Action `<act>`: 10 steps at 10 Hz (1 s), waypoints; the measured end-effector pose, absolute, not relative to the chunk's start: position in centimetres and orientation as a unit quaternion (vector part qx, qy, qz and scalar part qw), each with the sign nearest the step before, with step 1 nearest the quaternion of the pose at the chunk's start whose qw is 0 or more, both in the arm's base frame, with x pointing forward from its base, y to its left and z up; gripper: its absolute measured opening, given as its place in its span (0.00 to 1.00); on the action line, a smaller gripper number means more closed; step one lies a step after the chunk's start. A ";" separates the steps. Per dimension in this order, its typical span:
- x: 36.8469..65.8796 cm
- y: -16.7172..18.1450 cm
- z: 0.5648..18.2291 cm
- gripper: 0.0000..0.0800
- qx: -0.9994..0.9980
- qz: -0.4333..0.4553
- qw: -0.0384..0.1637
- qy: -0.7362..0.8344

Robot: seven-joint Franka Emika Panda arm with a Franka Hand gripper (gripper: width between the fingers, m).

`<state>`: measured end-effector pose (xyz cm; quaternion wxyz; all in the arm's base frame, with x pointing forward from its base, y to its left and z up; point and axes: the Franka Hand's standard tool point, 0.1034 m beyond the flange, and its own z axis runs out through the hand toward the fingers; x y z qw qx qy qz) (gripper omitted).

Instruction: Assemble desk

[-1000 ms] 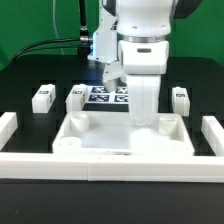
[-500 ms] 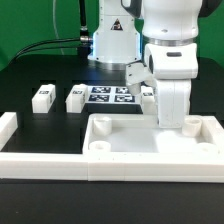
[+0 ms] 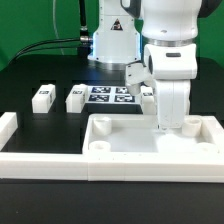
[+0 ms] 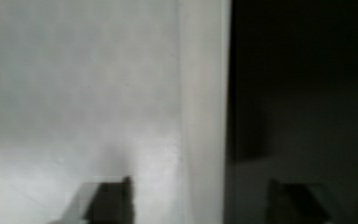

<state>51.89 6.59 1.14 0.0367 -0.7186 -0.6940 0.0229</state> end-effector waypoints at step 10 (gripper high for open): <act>49.2 9.3 5.8 0.81 -0.849 0.003 0.006 -0.528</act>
Offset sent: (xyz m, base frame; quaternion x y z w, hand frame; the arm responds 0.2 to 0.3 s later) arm -0.0145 -0.0004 0.0356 -0.0178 -0.0595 0.1145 0.9915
